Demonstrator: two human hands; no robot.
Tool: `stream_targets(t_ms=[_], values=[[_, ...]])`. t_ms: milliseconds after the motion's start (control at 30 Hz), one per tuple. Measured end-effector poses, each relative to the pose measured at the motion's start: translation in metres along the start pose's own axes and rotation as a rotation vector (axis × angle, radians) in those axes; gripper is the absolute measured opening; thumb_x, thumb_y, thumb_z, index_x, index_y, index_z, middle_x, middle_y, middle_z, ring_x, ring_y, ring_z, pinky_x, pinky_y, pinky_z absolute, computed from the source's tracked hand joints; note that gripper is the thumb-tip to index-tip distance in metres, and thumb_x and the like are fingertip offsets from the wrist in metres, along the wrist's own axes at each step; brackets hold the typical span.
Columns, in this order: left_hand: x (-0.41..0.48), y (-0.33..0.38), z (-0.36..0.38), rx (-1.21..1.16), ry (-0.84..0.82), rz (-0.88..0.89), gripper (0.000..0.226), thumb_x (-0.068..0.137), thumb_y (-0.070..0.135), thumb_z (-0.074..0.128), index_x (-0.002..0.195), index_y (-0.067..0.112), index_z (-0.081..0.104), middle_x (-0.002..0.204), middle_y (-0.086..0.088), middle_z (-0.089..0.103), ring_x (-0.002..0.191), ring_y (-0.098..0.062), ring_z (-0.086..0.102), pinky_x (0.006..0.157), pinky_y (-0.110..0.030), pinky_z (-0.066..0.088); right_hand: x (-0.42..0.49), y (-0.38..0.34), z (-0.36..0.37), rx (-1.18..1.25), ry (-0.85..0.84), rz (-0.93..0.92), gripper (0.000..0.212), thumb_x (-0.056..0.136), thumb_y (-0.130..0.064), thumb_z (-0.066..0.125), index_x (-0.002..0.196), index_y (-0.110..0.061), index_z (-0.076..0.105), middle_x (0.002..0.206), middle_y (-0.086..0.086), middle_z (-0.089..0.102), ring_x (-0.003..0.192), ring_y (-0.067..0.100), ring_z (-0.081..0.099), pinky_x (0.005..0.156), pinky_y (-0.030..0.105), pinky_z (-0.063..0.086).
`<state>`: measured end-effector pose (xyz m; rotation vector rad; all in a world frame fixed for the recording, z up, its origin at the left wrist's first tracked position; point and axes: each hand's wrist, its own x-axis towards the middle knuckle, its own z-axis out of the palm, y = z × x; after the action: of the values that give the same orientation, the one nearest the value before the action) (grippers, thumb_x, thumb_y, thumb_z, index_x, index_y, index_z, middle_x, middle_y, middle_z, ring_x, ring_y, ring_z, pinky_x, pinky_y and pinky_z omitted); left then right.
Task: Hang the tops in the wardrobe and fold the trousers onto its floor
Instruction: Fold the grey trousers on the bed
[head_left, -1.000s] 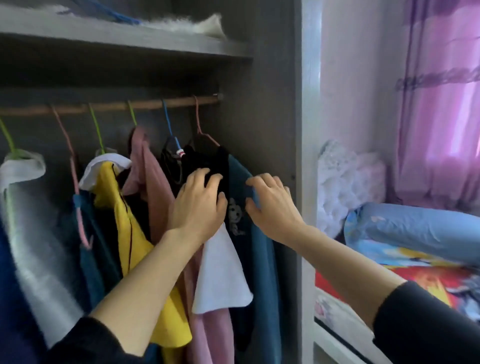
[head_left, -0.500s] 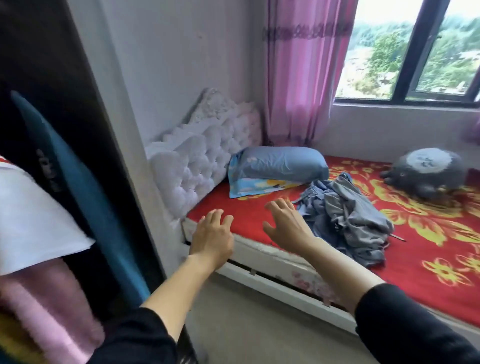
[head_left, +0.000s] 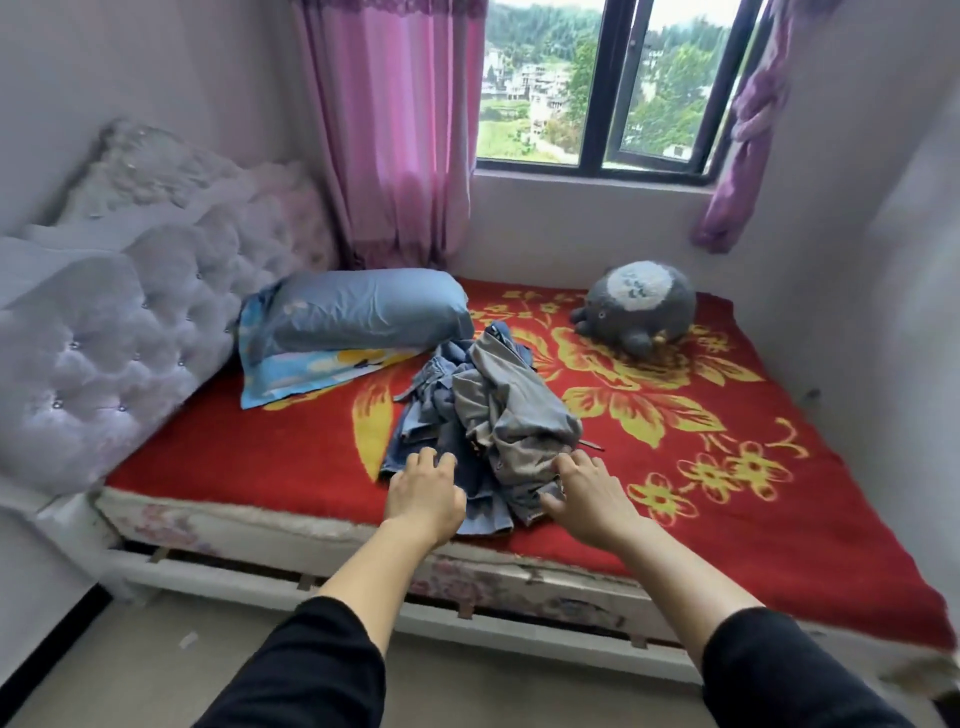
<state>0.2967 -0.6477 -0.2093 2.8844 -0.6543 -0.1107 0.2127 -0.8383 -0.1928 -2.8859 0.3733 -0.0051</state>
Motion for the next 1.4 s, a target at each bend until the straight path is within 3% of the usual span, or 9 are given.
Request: stream_targets(t_ms=[267, 633, 833, 1033, 1100, 1200, 1300, 1367, 1400], values=[[0.124, 0.041, 0.053, -0.061, -0.132, -0.024, 0.044, 0.095, 0.028, 0.037, 0.137, 0.017, 0.038, 0.138, -0.007, 0.038, 0.126, -0.026, 0.034, 0.098, -0.039, 0.040, 0.107, 0.077, 0.027, 0.019, -0.105, 0.068, 0.033, 0.091, -0.034, 0.050, 0.116, -0.014, 0.045, 0.121, 0.007, 0.046, 0.112, 0.029, 0.043, 0.086, 0.043, 0.044], [0.332, 0.076, 0.164, -0.185, -0.324, -0.058, 0.034, 0.096, 0.025, 0.037, 0.128, 0.015, 0.044, 0.132, -0.006, 0.044, 0.124, -0.026, 0.037, 0.094, -0.038, 0.042, 0.300, 0.183, 0.110, 0.030, -0.351, 0.259, 0.040, 0.091, -0.034, 0.049, 0.124, -0.013, 0.045, 0.125, 0.008, 0.046, 0.119, 0.030, 0.042, 0.092, 0.043, 0.042], [0.380, 0.114, 0.242, -0.281, -0.476, -0.034, 0.036, 0.097, 0.021, 0.036, 0.129, 0.013, 0.049, 0.136, -0.002, 0.043, 0.126, -0.019, 0.038, 0.098, -0.034, 0.040, 0.362, 0.246, 0.167, 0.011, -0.470, 0.312, 0.041, 0.093, -0.034, 0.049, 0.128, -0.013, 0.044, 0.128, 0.007, 0.046, 0.121, 0.029, 0.042, 0.095, 0.042, 0.042], [0.407, 0.141, 0.314, -0.249, -0.439, -0.057, 0.055, 0.095, 0.025, 0.042, 0.147, 0.018, 0.025, 0.151, -0.003, 0.020, 0.139, -0.018, 0.020, 0.108, -0.027, 0.028, 0.423, 0.284, 0.224, 0.077, -0.407, 0.240, 0.056, 0.091, -0.025, 0.053, 0.142, -0.015, 0.032, 0.141, 0.007, 0.040, 0.128, 0.028, 0.039, 0.096, 0.041, 0.042], [0.415, 0.150, 0.338, -0.140, -0.406, -0.087, 0.062, 0.093, 0.030, 0.043, 0.149, 0.023, 0.017, 0.145, -0.004, 0.025, 0.133, -0.021, 0.026, 0.106, -0.029, 0.031, 0.440, 0.290, 0.245, 0.085, -0.349, 0.178, 0.071, 0.090, -0.020, 0.056, 0.150, -0.018, 0.018, 0.143, 0.006, 0.036, 0.128, 0.028, 0.039, 0.096, 0.040, 0.040], [0.427, 0.162, 0.368, 0.031, -0.367, -0.201, 0.060, 0.090, 0.038, 0.047, 0.144, 0.025, 0.025, 0.139, -0.004, 0.036, 0.128, -0.025, 0.033, 0.103, -0.034, 0.032, 0.465, 0.298, 0.273, 0.016, -0.280, 0.110, 0.084, 0.083, -0.013, 0.056, 0.151, -0.026, 0.009, 0.151, 0.005, 0.022, 0.134, 0.027, 0.028, 0.100, 0.042, 0.033], [0.431, 0.167, 0.386, 0.129, -0.341, -0.260, 0.067, 0.083, 0.039, 0.060, 0.143, 0.026, 0.031, 0.137, -0.003, 0.042, 0.125, -0.025, 0.040, 0.098, -0.036, 0.036, 0.484, 0.308, 0.288, 0.000, -0.298, 0.058, 0.066, 0.084, -0.016, 0.054, 0.142, -0.037, 0.029, 0.157, 0.002, 0.009, 0.144, 0.026, 0.005, 0.105, 0.049, 0.023], [0.432, 0.166, 0.390, 0.165, -0.301, -0.291, 0.069, 0.083, 0.036, 0.062, 0.145, 0.029, 0.031, 0.138, 0.001, 0.044, 0.124, -0.022, 0.044, 0.096, -0.039, 0.038, 0.495, 0.314, 0.289, 0.172, -0.339, 0.044, 0.039, 0.085, -0.016, 0.048, 0.121, -0.032, 0.051, 0.145, -0.001, 0.031, 0.142, 0.023, 0.015, 0.101, 0.048, 0.024], [0.433, 0.165, 0.389, 0.173, -0.302, -0.299, 0.064, 0.087, 0.035, 0.058, 0.145, 0.030, 0.032, 0.139, 0.003, 0.044, 0.126, -0.021, 0.044, 0.097, -0.041, 0.036, 0.501, 0.317, 0.284, 0.317, -0.333, 0.071, 0.026, 0.084, -0.016, 0.045, 0.105, -0.027, 0.056, 0.127, -0.004, 0.046, 0.133, 0.023, 0.030, 0.094, 0.045, 0.029]])
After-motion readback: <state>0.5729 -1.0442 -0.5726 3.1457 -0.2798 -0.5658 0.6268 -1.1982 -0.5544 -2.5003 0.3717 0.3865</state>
